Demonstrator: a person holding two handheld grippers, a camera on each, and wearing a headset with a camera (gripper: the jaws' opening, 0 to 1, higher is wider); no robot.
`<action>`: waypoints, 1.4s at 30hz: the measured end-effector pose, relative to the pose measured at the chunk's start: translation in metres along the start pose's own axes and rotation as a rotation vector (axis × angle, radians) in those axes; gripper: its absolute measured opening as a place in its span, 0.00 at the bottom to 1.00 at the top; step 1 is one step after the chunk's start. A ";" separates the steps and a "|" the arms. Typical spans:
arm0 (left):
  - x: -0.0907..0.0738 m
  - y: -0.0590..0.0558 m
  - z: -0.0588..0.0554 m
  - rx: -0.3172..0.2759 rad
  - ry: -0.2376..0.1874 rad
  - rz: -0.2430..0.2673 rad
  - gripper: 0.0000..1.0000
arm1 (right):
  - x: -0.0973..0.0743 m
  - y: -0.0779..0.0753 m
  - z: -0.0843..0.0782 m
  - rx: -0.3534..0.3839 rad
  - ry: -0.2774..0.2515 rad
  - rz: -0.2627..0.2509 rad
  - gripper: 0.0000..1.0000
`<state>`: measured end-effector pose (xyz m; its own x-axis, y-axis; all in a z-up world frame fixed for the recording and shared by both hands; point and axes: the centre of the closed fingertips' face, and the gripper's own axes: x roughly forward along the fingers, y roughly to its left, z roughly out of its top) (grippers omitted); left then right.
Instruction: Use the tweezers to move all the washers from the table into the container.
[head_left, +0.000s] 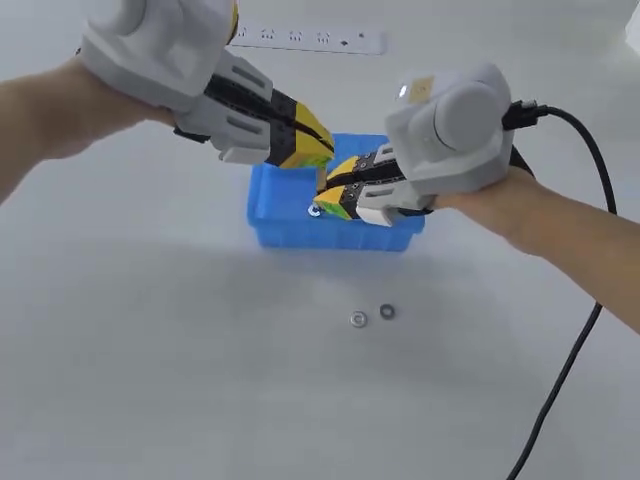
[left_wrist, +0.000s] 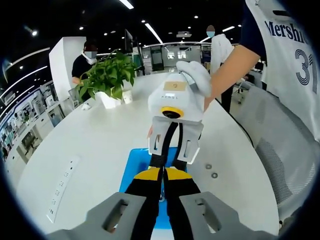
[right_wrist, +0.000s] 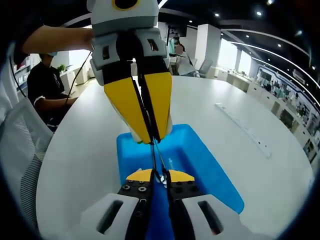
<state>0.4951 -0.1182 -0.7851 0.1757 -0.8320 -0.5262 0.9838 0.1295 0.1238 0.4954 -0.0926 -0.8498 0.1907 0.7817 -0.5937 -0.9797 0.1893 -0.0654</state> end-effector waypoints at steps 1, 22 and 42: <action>0.000 -0.001 0.001 0.000 -0.001 0.000 0.05 | 0.000 0.000 0.000 -0.002 0.001 -0.001 0.11; -0.019 -0.024 0.044 0.067 -0.017 -0.038 0.05 | -0.023 0.009 0.026 -0.043 -0.073 -0.008 0.11; -0.022 -0.078 0.075 0.068 -0.073 -0.087 0.05 | -0.069 0.061 0.027 -0.117 -0.101 0.078 0.12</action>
<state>0.4122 -0.1502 -0.7197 0.0841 -0.8761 -0.4747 0.9902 0.0200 0.1386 0.4240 -0.1187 -0.7913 0.1134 0.8481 -0.5175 -0.9911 0.0602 -0.1186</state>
